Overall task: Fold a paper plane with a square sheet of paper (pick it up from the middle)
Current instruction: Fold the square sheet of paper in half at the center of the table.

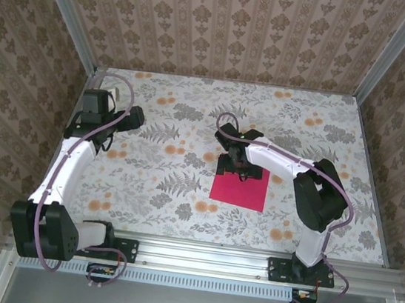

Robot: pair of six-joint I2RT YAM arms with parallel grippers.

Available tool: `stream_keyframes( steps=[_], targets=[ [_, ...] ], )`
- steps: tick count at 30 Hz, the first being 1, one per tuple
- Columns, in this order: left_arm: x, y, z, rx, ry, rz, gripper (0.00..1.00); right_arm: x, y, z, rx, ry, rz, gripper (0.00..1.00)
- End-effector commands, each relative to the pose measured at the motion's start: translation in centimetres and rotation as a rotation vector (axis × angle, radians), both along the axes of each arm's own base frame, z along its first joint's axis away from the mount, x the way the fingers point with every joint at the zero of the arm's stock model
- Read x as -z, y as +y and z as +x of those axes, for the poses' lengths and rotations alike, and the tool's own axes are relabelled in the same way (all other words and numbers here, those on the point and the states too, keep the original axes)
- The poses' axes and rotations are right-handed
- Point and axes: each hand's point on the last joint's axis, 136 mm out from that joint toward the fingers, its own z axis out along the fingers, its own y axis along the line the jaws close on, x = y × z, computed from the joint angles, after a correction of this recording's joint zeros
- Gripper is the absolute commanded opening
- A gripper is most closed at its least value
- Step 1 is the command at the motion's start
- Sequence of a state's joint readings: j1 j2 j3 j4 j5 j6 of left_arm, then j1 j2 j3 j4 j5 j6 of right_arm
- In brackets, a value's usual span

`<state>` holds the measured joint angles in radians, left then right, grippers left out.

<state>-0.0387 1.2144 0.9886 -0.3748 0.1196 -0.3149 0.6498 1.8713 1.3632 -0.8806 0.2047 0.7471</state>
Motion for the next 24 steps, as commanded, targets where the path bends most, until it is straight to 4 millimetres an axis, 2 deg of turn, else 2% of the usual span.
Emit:
stream_keyframes(
  steps=[1, 13, 24],
  targets=[
    [0.4, 0.0, -0.2, -0.012, 0.025, -0.005, 1.0, 0.5, -1.1, 0.0, 0.09, 0.026, -0.067, 1.0],
    [0.8, -0.2, -0.1, -0.006, 0.037, -0.01, 1.0, 3.1, -0.8, 0.1, 0.116, 0.09, -0.01, 1.0],
    [1.0, -0.3, 0.0, -0.003, 0.043, -0.007, 1.0, 6.4, -1.2, -1.8, 0.131, 0.177, -0.001, 1.0]
  ],
)
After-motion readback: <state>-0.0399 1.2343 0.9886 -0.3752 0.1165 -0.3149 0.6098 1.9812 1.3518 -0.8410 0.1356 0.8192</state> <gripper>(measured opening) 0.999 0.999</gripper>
